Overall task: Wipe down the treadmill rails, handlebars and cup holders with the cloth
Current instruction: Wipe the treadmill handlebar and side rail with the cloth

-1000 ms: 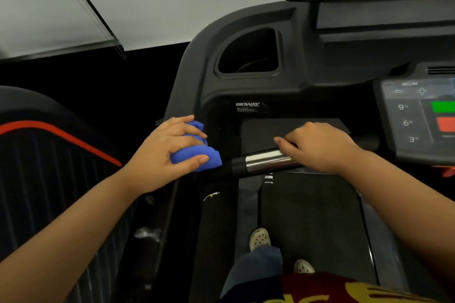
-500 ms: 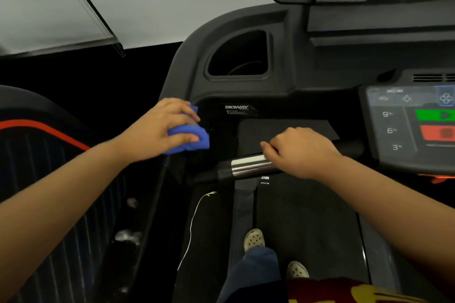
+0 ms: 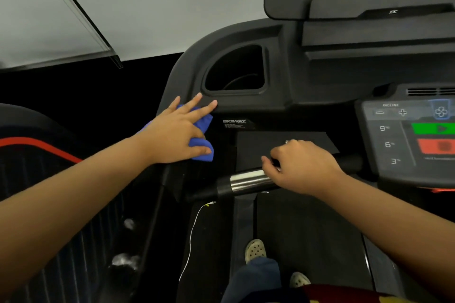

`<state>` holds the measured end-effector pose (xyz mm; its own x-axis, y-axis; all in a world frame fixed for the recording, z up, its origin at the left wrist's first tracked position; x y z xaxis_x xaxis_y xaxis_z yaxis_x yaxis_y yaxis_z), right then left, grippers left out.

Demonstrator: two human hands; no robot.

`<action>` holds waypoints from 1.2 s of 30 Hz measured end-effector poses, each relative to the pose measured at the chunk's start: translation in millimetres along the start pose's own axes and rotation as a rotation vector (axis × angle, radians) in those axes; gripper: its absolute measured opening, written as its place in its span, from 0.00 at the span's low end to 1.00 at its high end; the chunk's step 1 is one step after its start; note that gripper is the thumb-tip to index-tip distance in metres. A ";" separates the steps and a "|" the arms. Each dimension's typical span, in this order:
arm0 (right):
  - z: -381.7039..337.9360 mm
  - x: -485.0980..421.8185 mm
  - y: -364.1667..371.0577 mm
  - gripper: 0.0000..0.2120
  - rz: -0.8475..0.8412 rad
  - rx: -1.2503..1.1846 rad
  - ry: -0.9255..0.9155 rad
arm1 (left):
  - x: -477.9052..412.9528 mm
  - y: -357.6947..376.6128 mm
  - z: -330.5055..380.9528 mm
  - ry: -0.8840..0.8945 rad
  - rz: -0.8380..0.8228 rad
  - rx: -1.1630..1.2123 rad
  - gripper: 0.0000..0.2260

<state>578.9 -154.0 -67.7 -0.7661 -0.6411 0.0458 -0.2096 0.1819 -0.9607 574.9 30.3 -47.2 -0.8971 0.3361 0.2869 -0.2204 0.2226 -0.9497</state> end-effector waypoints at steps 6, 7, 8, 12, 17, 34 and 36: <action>-0.1 1.5 -2.4 0.22 0.040 0.005 0.015 | 34.1 20.8 28.7 -0.259 -0.165 -0.158 0.20; -0.7 0.6 -3.3 0.22 0.050 0.009 0.005 | 40.5 20.9 31.0 -0.286 -0.175 -0.149 0.20; -1.7 1.3 -4.3 0.22 0.057 0.017 -0.007 | 47.2 21.6 35.2 -0.310 -0.177 -0.133 0.20; -4.0 4.7 -2.3 0.22 0.051 0.011 -0.041 | 74.6 25.3 47.5 -0.367 -0.141 -0.095 0.22; -3.6 6.6 -0.2 0.23 0.047 0.028 -0.048 | 107.3 27.6 63.2 -0.363 -0.088 -0.149 0.25; -3.9 5.3 -1.3 0.22 0.085 0.035 -0.025 | 175.2 41.2 81.7 -0.462 0.173 0.263 0.30; -3.5 5.4 -3.0 0.22 0.095 0.033 -0.019 | 162.1 35.3 75.4 -0.483 0.208 0.260 0.29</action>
<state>573.3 -155.4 -63.6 -0.7697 -0.6364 -0.0507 -0.1165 0.2181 -0.9689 392.9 23.6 -43.7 -0.9910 -0.1201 0.0597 -0.0534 -0.0552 -0.9970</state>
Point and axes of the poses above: each hand's wrist, its own x-axis away from the middle knuckle, its own y-axis out of the palm, z = x × y, the point moved 9 cm from there along -x, towards the middle knuckle, and after that the axes turned 1 degree about -z, right-handed, at the moved point
